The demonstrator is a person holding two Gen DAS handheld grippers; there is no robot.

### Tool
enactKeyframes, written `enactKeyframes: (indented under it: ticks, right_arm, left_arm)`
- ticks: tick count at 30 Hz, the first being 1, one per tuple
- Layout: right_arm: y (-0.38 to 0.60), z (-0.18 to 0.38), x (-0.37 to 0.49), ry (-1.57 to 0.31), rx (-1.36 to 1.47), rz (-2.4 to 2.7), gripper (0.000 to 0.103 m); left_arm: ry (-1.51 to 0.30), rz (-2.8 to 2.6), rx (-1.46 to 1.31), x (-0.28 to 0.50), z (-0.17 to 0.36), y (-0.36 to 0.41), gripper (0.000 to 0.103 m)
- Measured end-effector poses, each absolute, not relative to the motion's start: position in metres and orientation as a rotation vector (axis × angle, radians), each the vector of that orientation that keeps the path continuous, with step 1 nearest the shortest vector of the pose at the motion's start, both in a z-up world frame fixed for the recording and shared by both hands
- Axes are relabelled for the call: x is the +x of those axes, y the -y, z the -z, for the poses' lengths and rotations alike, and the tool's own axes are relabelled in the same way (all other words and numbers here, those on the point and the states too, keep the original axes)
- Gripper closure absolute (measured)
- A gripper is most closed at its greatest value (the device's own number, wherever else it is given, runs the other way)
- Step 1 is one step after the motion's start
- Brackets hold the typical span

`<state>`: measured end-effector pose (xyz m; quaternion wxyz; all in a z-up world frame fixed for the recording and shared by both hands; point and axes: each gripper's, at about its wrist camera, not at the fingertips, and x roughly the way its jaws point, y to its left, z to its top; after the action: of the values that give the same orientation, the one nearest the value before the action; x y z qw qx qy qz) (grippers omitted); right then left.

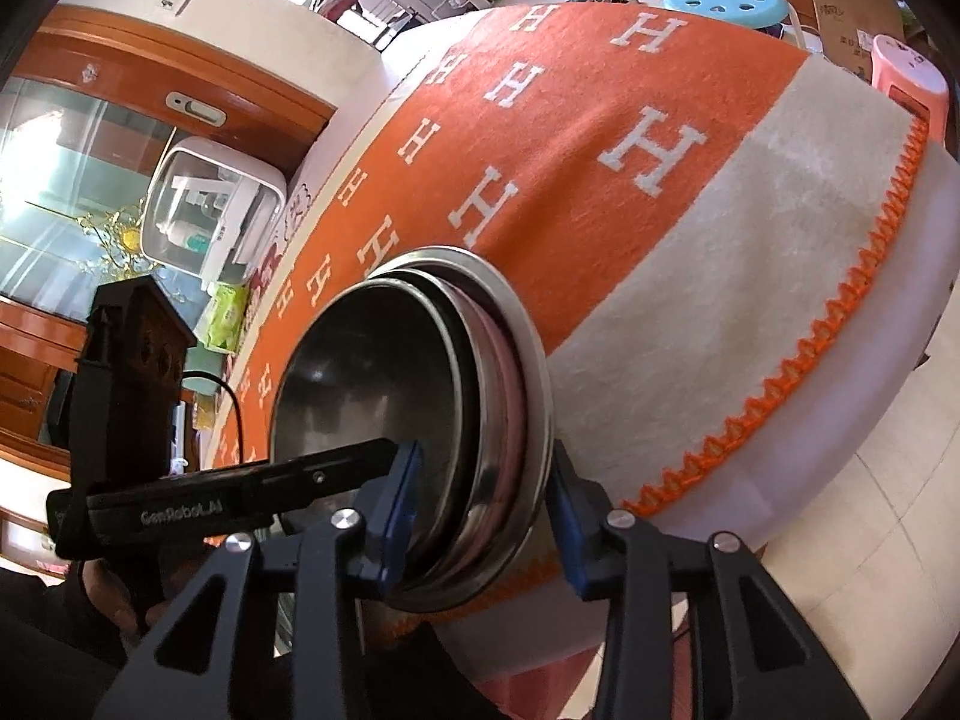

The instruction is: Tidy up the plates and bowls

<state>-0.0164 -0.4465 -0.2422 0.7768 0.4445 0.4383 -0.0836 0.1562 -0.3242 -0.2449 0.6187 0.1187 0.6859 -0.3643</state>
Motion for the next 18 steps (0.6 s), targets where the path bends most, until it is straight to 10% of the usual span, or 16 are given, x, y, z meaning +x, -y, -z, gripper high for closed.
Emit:
enactKeyframes:
  ticks: [18]
  right_arm:
    - [0.474,0.225,-0.037,-1.023,0.802,0.052,0.075]
  left_arm:
    - [-1.568,0.743,0.121,0.103,0.232,0.324,0.052]
